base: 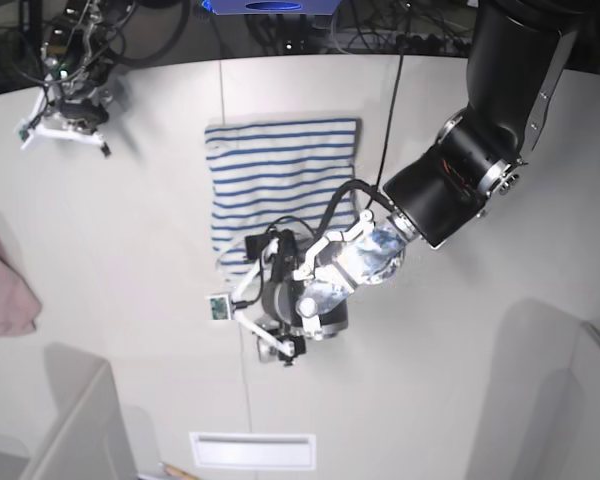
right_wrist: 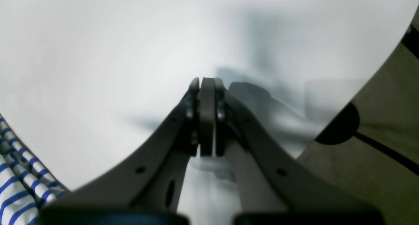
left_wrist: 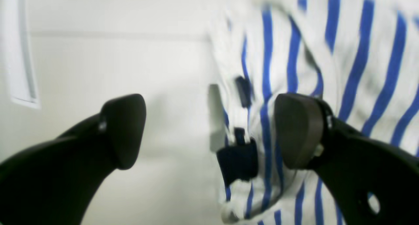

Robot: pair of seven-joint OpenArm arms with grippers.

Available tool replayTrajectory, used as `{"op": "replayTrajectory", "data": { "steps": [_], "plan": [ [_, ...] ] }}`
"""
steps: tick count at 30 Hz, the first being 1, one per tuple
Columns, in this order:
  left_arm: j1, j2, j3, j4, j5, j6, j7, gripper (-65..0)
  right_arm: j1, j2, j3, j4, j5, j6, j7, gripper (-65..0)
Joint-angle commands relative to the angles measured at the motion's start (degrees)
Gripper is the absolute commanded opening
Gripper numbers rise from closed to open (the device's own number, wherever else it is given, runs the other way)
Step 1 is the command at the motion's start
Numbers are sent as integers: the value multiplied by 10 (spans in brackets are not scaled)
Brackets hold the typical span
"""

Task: Fold the T-shirt properly
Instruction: 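Drag the folded shirt toward the table center with the left gripper, then open the left gripper and lift both arms away from the shirt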

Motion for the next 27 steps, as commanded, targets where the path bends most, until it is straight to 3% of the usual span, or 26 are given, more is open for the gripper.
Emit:
{"op": "replayTrajectory", "data": {
  "steps": [1, 4, 7, 9, 12, 15, 16, 17, 22, 27],
  "plan": [
    [-17, 1, -29, 22, 4, 2, -5, -54, 2, 4, 2, 9, -1, 4, 11, -650],
    [8, 1, -97, 66, 8, 2, 16, -56, 3, 6, 1, 9, -1, 11, 12, -650],
    [42, -5, -149, 124, 9, 2, 44, -58, 5, 7, 5, 9, -4, 68, 13, -650],
    [80, -33, -192, 185, 9, 2, 58, -84, 9, 7, 7, 9, -5, 105, 13, -650],
    [157, -77, -258, 279, 19, 4, 59, -253, 6, 18, 2, 11, -6, 144, 30, -650],
    [249, -93, -345, 355, 62, 4, 43, -504, -9, 23, 2, 9, -11, 167, 75, -650],
    [286, -94, -378, 376, 79, 4, 24, -597, -16, 27, 1, 10, -25, 173, 96, -650],
    [320, -94, -409, 393, 94, 4, 0, -650, -21, 29, -1, 10, -47, 181, 113, -650],
    [469, -94, -539, 416, 105, 4, -144, -650, -49, 27, -29, 10, -176, 266, 188, -650],
    [607, -94, -628, 413, 105, 4, -322, -650, -99, 26, -30, 10, -193, 349, 249, -650]
  ]
}}
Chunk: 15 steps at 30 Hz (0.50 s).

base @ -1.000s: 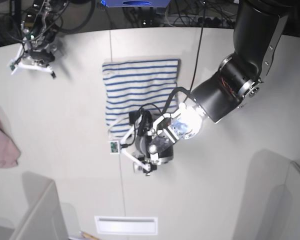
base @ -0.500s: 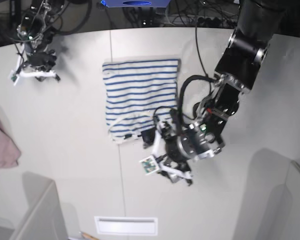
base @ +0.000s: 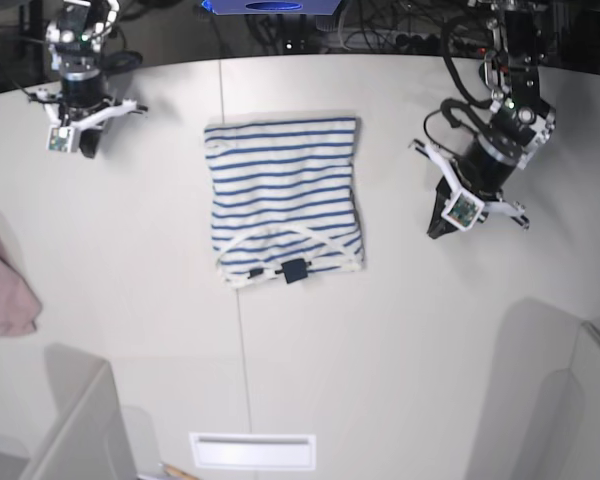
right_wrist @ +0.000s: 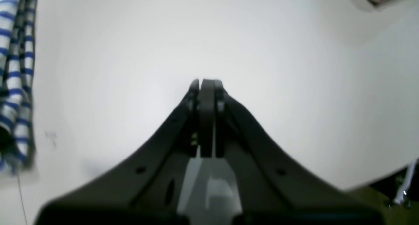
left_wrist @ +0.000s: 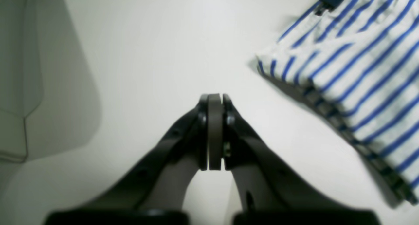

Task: Fold the T-shirt properly
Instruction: 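Open the left gripper and lift both arms away from the shirt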

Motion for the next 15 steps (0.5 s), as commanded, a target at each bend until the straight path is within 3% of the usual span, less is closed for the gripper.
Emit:
{"op": "replayTrajectory", "data": {
  "steps": [1, 4, 7, 15],
  "plan": [
    [25, -3, -17, 8, -9, 1, -59, -650, -10, 5, 3, 10, -3, 4, 24, -650],
    [103, 0, -47, -8, -5, 1, -204, -650, -40, 7, -5, 4, -4, 7, 43, -650],
    [171, 0, -65, -28, -4, 1, -313, -650, -75, 9, -7, 1, -4, 7, 91, -650],
    [306, 1, -110, -101, -9, 1, -446, -650, -184, 44, -3, -43, -5, 13, 285, -650]
  ]
}}
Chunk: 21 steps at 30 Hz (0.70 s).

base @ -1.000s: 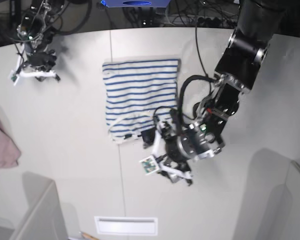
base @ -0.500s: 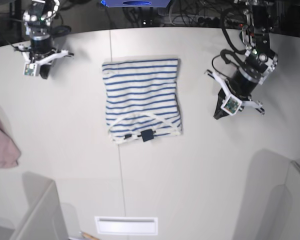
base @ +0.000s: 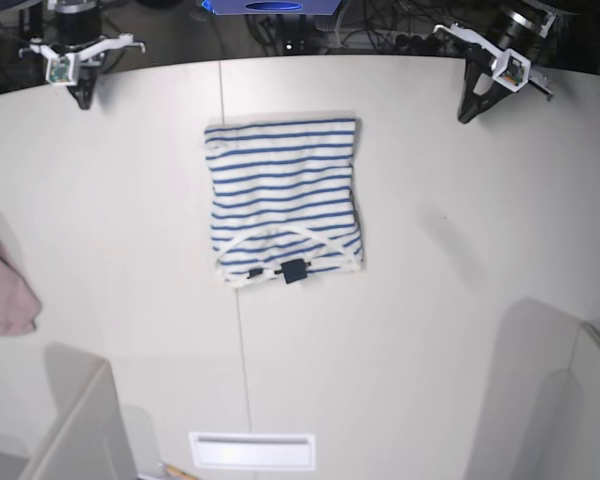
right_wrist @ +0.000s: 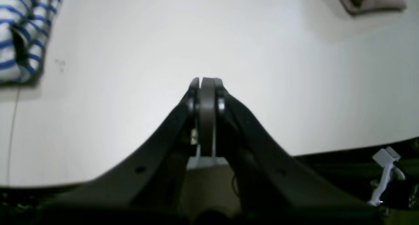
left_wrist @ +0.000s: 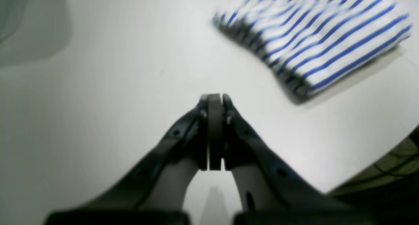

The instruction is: Fold the T-shirt properly

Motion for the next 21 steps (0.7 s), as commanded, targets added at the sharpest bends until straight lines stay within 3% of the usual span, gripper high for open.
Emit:
{"op": "replayTrajectory", "data": {
  "steps": [1, 5, 12, 15, 21],
  "plan": [
    [22, -4, -11, -6, -5, 0, -39, -650, -23, 6, 5, -8, 3, -2, 27, -650],
    [89, -7, -40, -54, -4, 0, -106, -650, -78, 13, 5, -58, 2, -4, 84, -650],
    [129, -8, -6, -253, -1, -2, -116, -650, -121, 23, -50, -194, 2, -5, 53, -650],
    [98, -21, 48, -380, 43, -2, -133, -650, -101, 59, -120, -292, 2, -5, 51, -650],
    [-15, -5, 75, -702, 109, 0, -250, -650, -25, 111, -279, -495, 5, -6, 51, -650]
  ]
}}
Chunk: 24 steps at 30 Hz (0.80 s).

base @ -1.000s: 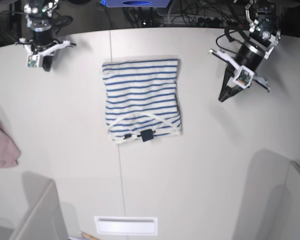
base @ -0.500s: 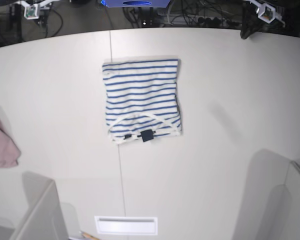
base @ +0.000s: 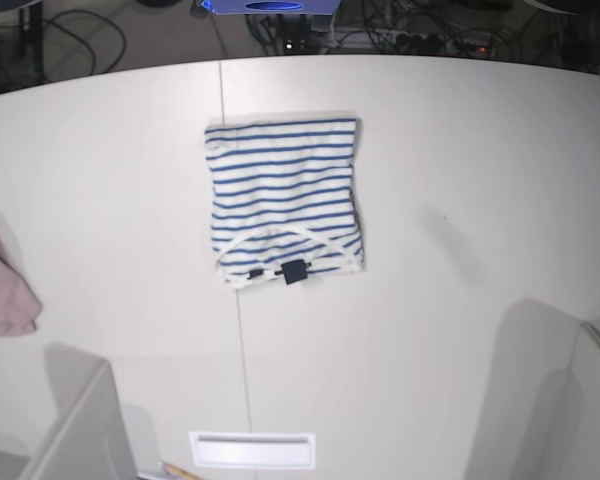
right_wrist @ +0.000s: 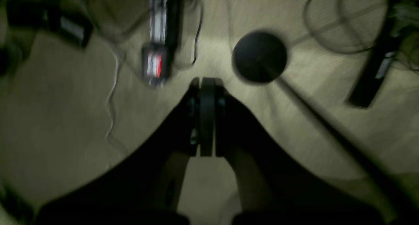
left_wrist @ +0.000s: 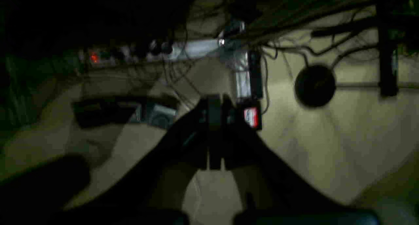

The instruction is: Fold the T-shirt properly

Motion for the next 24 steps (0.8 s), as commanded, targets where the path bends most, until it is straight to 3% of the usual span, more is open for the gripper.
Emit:
{"op": "replayTrajectory", "data": {
  "steps": [1, 4, 8, 11, 12, 15, 17, 20, 24],
  "plan": [
    [-3, 10, -1, -41, 3, -5, -19, -650, 10, 0, -22, -35, 2, 2, 7, -650],
    [-60, 21, 0, -135, 3, -4, -21, -650, 78, -24, -75, -157, 3, 2, 8, -650],
    [-117, 39, -2, -200, -2, 0, -20, -650, 178, -80, -109, -336, 3, 2, 10, -650],
    [-143, 50, 4, -217, 5, 41, -17, -650, 235, -111, -109, -409, 3, 2, 8, -650],
    [-161, 55, 4, -229, 5, 57, -3, -650, 254, -123, -109, -425, 3, 2, 8, -650],
    [-227, 60, 4, -261, 5, 78, 108, -650, 299, -144, -107, -457, 3, 2, 7, -650],
    [-260, 60, 4, -262, 5, 79, 171, -650, 325, -152, -84, -472, 3, 2, 7, -650],
    [-295, 59, 4, -262, 5, 79, 224, -650, 358, -154, -26, -494, 3, 2, 7, -650],
    [-317, 57, 3, -261, 1, 79, 231, -650, 385, -150, 56, -495, 3, 2, 10, -650]
  ]
}}
